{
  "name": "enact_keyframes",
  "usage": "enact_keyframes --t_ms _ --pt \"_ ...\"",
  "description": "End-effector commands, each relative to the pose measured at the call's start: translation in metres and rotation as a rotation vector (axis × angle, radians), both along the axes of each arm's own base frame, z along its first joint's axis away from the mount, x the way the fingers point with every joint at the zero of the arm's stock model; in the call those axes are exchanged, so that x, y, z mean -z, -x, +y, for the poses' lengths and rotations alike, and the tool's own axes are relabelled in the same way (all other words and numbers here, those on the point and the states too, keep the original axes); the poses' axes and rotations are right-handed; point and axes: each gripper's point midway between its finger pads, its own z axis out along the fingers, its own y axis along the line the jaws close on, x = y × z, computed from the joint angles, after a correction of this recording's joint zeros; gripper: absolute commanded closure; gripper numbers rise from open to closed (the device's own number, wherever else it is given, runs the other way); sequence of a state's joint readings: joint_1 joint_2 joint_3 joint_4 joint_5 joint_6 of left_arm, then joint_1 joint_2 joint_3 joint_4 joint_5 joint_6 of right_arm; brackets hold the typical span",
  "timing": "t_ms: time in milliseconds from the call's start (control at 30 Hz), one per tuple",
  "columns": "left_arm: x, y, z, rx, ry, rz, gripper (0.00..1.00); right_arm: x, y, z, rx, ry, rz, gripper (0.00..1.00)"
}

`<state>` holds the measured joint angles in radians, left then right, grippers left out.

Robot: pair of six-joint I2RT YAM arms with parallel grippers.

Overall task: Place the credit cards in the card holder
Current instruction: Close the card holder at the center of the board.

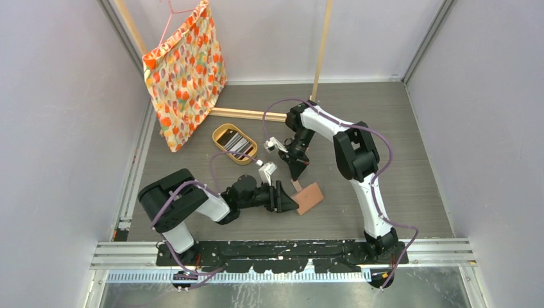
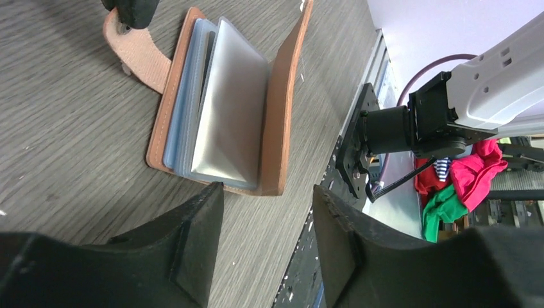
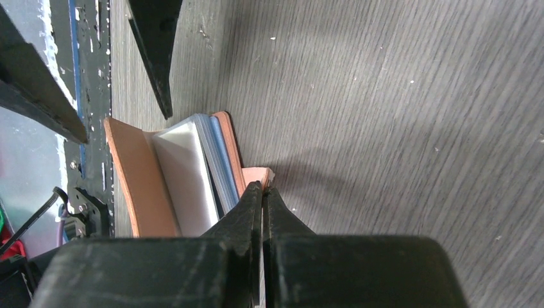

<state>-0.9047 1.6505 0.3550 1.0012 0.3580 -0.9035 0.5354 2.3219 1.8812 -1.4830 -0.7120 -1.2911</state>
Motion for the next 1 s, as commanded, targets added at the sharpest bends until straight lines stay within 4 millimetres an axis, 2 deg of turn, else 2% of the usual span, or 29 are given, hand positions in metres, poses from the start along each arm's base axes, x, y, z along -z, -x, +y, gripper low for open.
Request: enact_keyframes --t_ms 0,100,167,200,433,667,867,967 --pt "-0.025 -0.01 -0.02 0.004 0.108 -0.038 0.54 -0.032 0.003 0.007 0.003 -0.06 -0.041 0.99" --pt "-0.014 -0.015 -0.027 -0.007 0.082 0.014 0.83 -0.036 0.003 0.006 0.006 -0.064 -0.051 0.99" --pt "-0.006 -0.016 -0.03 -0.012 0.067 0.057 0.95 -0.038 0.004 0.006 0.01 -0.066 -0.054 0.99" --pt "-0.003 -0.017 -0.03 -0.021 0.063 0.079 0.98 -0.04 0.004 0.006 0.012 -0.068 -0.06 0.99" --pt "0.026 -0.013 -0.025 -0.064 -0.002 0.225 1.0 -0.057 0.01 0.003 0.037 -0.097 -0.109 0.99" --pt "0.038 -0.019 -0.015 -0.123 0.006 0.314 1.0 -0.063 0.034 -0.011 0.023 -0.142 -0.169 0.99" --pt "0.041 -0.021 -0.017 -0.13 0.026 0.335 1.0 -0.049 0.063 -0.029 -0.013 -0.149 -0.201 0.99" --pt "0.041 -0.022 -0.017 -0.139 0.03 0.338 1.0 -0.037 0.069 -0.034 -0.016 -0.14 -0.244 0.99"
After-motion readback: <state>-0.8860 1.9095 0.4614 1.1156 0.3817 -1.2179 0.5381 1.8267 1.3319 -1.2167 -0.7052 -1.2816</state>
